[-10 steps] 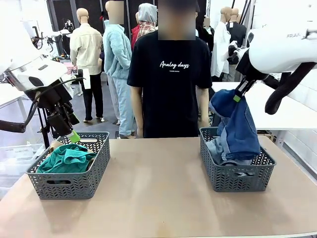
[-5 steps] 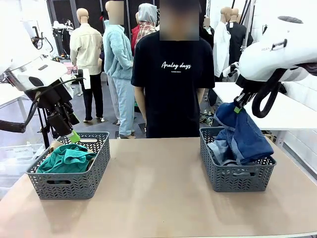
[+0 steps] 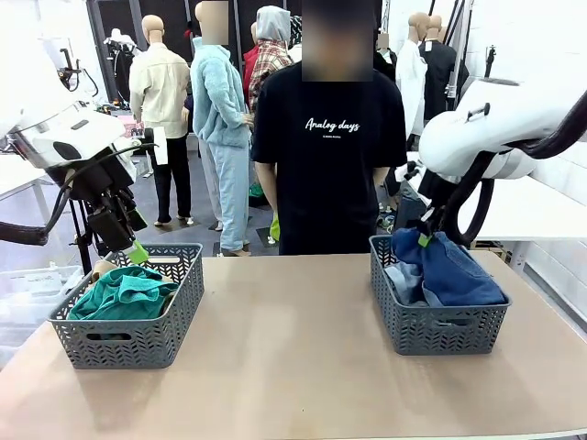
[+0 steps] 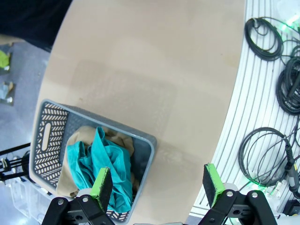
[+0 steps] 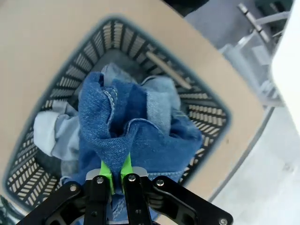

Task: Sort the tops and bottoms.
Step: Sort the clothes according to human instructions.

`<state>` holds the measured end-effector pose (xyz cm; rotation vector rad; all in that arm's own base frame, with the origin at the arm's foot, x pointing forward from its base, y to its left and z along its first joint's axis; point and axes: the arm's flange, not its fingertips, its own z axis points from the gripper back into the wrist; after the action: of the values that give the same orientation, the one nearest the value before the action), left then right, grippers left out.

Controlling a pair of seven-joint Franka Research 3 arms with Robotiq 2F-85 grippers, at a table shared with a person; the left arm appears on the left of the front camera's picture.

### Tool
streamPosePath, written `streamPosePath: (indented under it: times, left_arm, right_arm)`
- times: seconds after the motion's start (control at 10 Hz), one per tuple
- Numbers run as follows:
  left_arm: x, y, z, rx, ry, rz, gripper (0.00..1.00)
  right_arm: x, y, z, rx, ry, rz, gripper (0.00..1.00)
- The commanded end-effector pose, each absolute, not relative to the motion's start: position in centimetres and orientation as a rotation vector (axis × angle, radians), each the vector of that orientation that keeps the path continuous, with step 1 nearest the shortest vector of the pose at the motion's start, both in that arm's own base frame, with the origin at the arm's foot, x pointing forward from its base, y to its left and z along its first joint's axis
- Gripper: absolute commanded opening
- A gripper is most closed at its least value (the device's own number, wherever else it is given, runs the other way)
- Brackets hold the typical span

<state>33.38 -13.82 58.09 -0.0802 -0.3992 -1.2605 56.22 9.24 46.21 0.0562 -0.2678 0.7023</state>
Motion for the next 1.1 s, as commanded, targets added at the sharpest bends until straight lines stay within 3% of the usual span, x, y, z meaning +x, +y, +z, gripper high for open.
streamPosePath:
  times: [0.0,0.4,0.5,0.9,1.0]
  left_arm:
    - [33.3,-13.5,58.1,-0.081,-0.394,-1.268,1.00]
    - [33.3,-13.5,58.1,-0.081,-0.394,-1.268,1.00]
    - [33.3,-13.5,58.1,-0.081,-0.394,-1.268,1.00]
    - [33.3,-13.5,58.1,-0.081,-0.394,-1.268,1.00]
    - [33.3,-13.5,58.1,-0.081,-0.394,-1.268,1.00]
  right_arm:
    - [57.3,9.1,45.4,0.099,-0.197,0.731,0.00]
    - [57.0,9.5,45.4,0.105,-0.179,0.749,0.00]
    - [56.4,9.6,46.8,0.097,-0.196,0.738,0.12]
    - [55.2,9.4,50.1,0.048,-0.209,0.719,0.89]
    - [55.1,9.3,50.1,0.052,-0.203,0.717,1.00]
